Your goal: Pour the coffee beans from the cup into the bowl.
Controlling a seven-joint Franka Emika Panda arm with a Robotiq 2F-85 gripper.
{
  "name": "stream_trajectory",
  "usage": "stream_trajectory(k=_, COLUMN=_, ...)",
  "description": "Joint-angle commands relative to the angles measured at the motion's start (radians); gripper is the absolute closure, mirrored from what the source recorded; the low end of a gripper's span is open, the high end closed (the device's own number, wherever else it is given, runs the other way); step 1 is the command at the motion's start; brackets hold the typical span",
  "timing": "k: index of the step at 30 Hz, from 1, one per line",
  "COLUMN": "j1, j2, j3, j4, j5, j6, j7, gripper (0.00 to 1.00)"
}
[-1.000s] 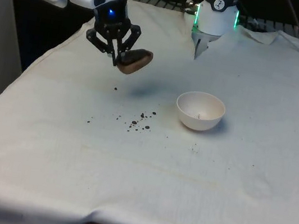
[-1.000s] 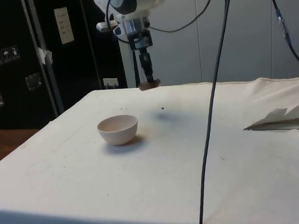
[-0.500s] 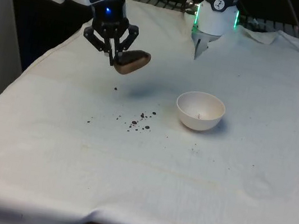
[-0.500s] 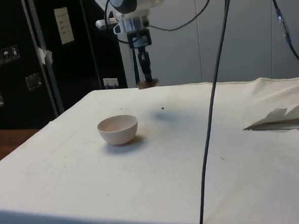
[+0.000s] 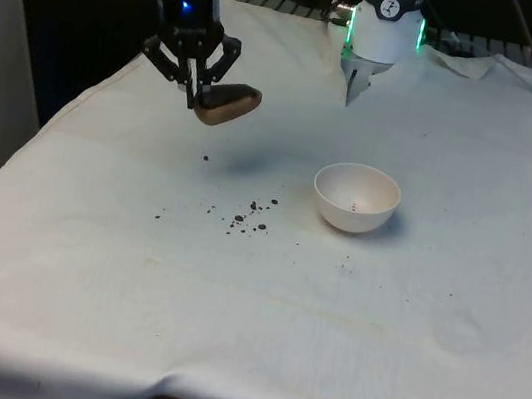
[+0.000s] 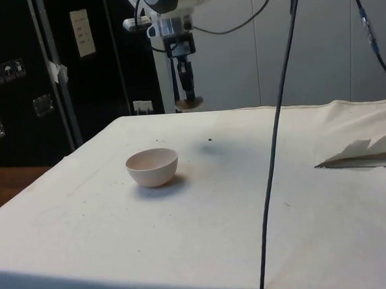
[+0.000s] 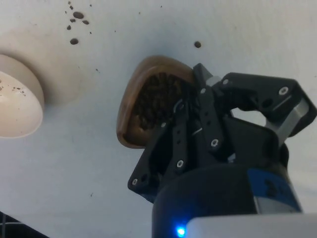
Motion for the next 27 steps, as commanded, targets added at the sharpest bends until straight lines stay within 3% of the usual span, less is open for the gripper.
stream_trajectory(k=1, j1=0.010, j2=-0.014, j3=-0.010, j4=-0.018, j5=-0.014, j6=0.024, j7=0.015, gripper=1.00)
stream_trajectory(k=2, j1=0.000, j2=-0.003, j3=-0.001, j4=-0.002, j5=-0.001, j6=0.001, j7=0.002, gripper=1.00)
stream_trajectory(k=3, j1=0.012, j2=-0.026, j3=-0.012, j4=-0.028, j5=-0.017, j6=0.025, j7=0.018, gripper=1.00)
stream_trajectory(k=4, j1=0.013, j2=-0.032, j3=-0.013, j4=-0.033, j5=-0.018, j6=0.026, j7=0.019, gripper=1.00)
stream_trajectory(k=8, j1=0.014, j2=-0.055, j3=-0.013, j4=-0.058, j5=-0.026, j6=0.036, j7=0.024, gripper=1.00)
stream_trajectory(k=9, j1=0.004, j2=-0.046, j3=-0.004, j4=-0.044, j5=-0.010, j6=0.015, j7=0.011, gripper=1.00)
stream_trajectory(k=10, j1=0.014, j2=-0.062, j3=-0.013, j4=-0.065, j5=-0.029, j6=0.039, j7=0.026, gripper=1.00)
stream_trajectory(k=16, j1=0.014, j2=-0.109, j3=-0.013, j4=-0.115, j5=-0.056, j6=0.067, j7=0.043, gripper=1.00)
stream_trajectory(k=17, j1=0.005, j2=-0.101, j3=-0.004, j4=-0.104, j5=-0.041, j6=0.048, j7=0.029, gripper=1.00)
stream_trajectory(k=18, j1=0.014, j2=-0.114, j3=-0.013, j4=-0.121, j5=-0.060, j6=0.071, j7=0.045, gripper=1.00)
stream_trajectory(k=25, j1=0.014, j2=-0.145, j3=-0.013, j4=-0.153, j5=-0.084, j6=0.093, j7=0.064, gripper=1.00)
stream_trajectory(k=26, j1=0.005, j2=-0.140, j3=-0.005, j4=-0.145, j5=-0.068, j6=0.076, j7=0.049, gripper=1.00)
stream_trajectory(k=27, j1=0.015, j2=-0.152, j3=-0.013, j4=-0.158, j5=-0.092, j6=0.096, j7=0.071, gripper=1.00)
